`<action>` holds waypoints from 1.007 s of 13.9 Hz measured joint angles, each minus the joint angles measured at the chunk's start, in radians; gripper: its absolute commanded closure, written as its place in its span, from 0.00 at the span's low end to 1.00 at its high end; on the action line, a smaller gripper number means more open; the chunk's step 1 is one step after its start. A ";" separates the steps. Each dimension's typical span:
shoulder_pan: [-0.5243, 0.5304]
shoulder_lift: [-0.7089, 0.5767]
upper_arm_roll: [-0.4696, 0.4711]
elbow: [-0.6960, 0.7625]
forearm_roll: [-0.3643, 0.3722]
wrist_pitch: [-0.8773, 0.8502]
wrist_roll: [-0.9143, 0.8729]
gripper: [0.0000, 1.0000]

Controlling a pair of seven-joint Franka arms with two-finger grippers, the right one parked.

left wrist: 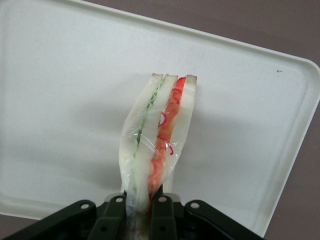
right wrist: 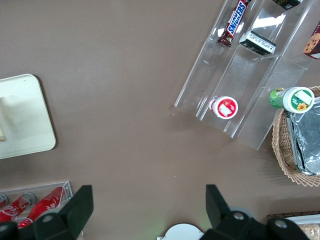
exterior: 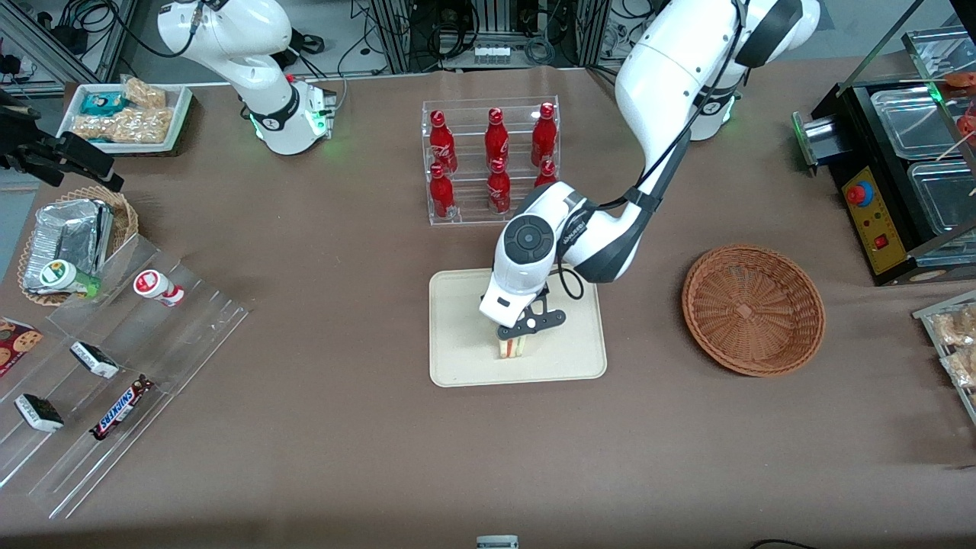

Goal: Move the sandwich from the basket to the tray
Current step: 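Lower the sandwich onto the tray and open the left gripper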

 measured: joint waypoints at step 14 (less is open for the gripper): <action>-0.018 -0.088 0.014 0.066 0.003 -0.049 -0.003 0.00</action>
